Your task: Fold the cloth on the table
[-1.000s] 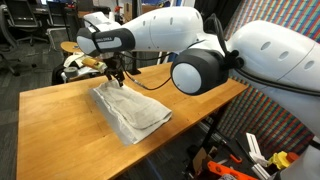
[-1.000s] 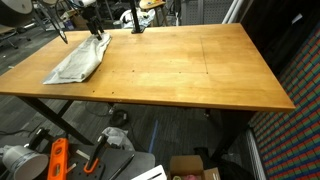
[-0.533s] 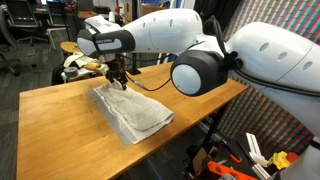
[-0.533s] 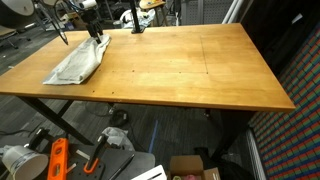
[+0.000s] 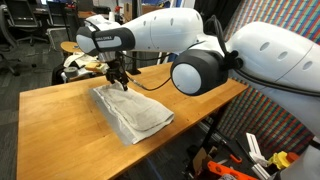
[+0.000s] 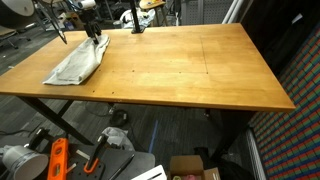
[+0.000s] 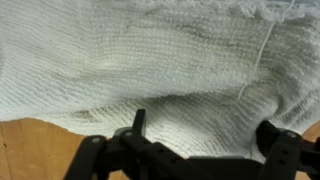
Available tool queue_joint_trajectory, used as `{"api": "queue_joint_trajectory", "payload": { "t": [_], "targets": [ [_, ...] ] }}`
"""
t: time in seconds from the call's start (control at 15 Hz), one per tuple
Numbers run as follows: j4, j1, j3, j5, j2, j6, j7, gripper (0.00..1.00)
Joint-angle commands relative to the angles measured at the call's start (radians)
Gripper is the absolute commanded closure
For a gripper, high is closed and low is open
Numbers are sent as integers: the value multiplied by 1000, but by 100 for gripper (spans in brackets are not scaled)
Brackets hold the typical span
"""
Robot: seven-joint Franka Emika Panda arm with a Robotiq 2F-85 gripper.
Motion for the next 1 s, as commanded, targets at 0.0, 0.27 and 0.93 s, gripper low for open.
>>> {"api": "queue_joint_trajectory", "payload": {
  "t": [0.0,0.27,0.93],
  "targets": [
    [36,-18,1,10,22,-25,9,0],
    [33,-26,-9,0,28,-50,20,0],
    [49,-50,-8,4,38,-129,38,0]
  ]
}}
